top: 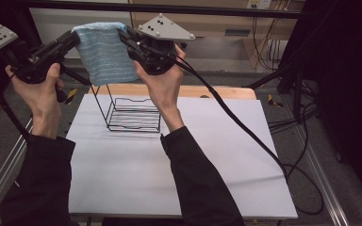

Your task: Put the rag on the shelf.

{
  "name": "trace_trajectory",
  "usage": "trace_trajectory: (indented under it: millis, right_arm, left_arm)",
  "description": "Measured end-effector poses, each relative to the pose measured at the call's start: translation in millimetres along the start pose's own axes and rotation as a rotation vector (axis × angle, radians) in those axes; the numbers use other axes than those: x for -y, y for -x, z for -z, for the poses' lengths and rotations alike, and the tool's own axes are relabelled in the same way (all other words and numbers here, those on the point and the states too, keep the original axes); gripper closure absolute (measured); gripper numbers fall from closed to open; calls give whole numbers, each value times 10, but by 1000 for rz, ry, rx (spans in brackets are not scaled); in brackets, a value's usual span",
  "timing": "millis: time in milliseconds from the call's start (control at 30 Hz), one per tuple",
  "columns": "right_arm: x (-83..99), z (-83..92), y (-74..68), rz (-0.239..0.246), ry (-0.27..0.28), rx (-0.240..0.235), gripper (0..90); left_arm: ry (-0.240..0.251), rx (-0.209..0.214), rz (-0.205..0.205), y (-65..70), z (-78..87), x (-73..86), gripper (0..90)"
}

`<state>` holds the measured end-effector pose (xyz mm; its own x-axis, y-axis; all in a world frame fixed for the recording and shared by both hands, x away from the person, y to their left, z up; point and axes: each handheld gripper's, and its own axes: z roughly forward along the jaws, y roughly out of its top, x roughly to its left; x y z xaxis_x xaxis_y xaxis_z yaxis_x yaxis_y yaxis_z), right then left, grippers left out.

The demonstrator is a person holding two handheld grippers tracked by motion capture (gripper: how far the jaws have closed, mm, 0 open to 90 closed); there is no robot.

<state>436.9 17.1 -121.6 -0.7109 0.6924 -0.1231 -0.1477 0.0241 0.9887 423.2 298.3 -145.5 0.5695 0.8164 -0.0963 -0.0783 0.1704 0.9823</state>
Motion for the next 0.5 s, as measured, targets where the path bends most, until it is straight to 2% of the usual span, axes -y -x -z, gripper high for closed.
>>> trace_trajectory:
  millis: [200,367,500]
  right_arm:
    - [-64,-116,66,16,-6,6,805]
    - [-43,-234,145,1,-16,8,805]
    - [15,-336,217,-11,-28,14,806]
  left_arm:
    - [1,-15,1,-74,-107,-41,842]
    - [-16,-39,-1,-157,-236,-54,842]
    - [-46,-64,-21,-215,-355,-53,842]
